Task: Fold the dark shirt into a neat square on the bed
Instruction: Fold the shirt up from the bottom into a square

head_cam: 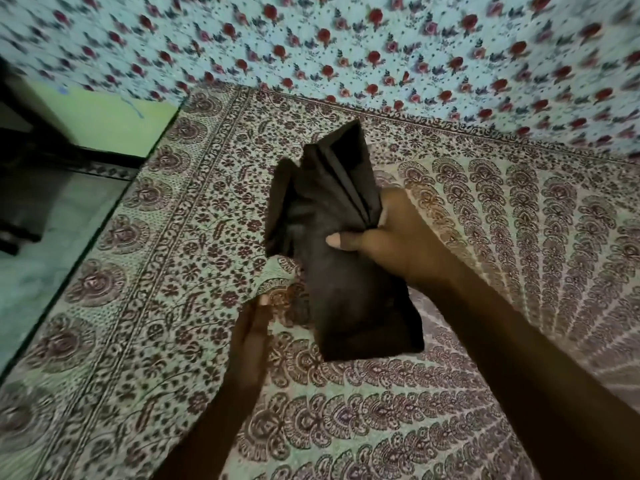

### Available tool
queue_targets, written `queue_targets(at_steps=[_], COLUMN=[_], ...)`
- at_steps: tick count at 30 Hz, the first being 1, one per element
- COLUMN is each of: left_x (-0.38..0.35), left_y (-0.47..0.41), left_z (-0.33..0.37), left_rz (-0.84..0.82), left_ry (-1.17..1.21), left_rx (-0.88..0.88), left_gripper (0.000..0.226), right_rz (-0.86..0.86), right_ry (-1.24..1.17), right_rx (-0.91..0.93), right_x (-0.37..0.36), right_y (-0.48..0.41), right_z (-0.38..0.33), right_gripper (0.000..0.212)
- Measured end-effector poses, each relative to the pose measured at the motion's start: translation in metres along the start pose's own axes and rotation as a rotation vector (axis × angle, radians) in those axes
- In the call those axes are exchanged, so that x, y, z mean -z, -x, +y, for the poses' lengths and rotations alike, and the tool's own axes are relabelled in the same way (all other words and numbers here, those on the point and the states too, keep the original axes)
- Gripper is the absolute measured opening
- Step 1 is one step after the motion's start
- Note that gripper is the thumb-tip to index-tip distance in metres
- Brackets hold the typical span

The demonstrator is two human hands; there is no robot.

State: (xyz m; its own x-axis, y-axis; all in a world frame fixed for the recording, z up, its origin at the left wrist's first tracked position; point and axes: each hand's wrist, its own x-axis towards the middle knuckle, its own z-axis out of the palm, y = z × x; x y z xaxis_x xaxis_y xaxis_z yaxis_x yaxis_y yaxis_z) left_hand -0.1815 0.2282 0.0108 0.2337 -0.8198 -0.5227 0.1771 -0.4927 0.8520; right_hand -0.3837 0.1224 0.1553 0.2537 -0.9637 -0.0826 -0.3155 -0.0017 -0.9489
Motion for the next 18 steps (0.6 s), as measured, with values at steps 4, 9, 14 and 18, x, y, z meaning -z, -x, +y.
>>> queue_targets(at_steps=[4,9,14,18], left_x=[0.079,0.192,0.299,0.371], left_y=[-0.005,0.007,0.026,0.043], left_z=[-0.003,0.003,0.007,0.033], left_rz=[0.003,0.001,0.029,0.201], left_ry=[0.303,0.524,0.187,-0.175], left_rx=[0.265,0.333,0.28,0.078], left_gripper=[0.055,0.029,0.063,0.021], right_rz=[-0.099,-0.212,-0.196,-0.035], right_ry=[-0.237,-0.341,-0.288,-0.295], right_rx=[0.013,-0.034,-0.114,-0.233], right_x=[-0.071,-0.162,-0.24,-0.308], right_y=[0.021,0.043,0.068,0.109], right_z=[-0.036,-0.066,-0.069,-0.06], right_gripper=[0.037,0.039,0.043,0.033])
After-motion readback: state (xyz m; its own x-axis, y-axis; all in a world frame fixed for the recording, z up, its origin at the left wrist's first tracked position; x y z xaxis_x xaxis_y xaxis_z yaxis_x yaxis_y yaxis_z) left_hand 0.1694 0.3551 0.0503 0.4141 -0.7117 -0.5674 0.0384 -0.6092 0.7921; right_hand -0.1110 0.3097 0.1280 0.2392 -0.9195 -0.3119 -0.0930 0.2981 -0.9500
